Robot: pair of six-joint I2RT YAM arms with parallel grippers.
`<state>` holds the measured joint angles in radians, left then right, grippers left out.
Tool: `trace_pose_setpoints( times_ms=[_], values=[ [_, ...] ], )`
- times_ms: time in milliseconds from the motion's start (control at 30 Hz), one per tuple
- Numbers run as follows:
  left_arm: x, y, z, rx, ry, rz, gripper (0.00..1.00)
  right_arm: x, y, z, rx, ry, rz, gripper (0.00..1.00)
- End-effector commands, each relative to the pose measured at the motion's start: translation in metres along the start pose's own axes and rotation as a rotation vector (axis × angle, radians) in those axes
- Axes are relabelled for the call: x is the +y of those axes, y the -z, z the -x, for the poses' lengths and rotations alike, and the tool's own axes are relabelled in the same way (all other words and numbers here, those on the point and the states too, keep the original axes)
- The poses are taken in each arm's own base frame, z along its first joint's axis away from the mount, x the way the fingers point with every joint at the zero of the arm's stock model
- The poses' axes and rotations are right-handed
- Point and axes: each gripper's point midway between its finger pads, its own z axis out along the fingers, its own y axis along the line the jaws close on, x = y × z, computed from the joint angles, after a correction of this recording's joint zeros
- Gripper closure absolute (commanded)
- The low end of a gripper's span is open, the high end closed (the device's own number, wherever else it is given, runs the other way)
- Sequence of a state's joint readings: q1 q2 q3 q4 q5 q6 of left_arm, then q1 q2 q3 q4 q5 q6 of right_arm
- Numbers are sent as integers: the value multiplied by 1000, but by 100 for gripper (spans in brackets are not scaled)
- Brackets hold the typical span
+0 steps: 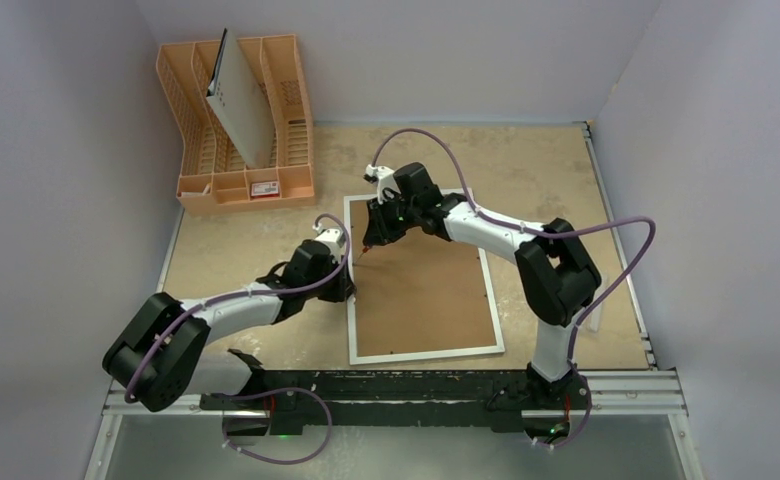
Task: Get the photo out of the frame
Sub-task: Release the photo frame item from the photo frame.
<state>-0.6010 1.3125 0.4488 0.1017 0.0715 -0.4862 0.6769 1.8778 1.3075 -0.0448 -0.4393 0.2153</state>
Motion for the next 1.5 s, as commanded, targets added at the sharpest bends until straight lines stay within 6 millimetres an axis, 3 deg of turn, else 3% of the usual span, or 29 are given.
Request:
trace_pose_setpoints(
  times_ms=[0,567,1233,1467],
  values=[
    [9,0,-28,69,-29,9,100,16,-9,-11,48,21,-25,100],
    [15,5,-30,18,25,30,100,53,-26,-16,26,16,-106,100],
    [18,8,-28,-5,55,49,100,69,-31,-8,-18,24,-152,100],
    [19,9,-26,-10,52,54,100,75,-22,-3,-47,7,-135,100]
  ],
)
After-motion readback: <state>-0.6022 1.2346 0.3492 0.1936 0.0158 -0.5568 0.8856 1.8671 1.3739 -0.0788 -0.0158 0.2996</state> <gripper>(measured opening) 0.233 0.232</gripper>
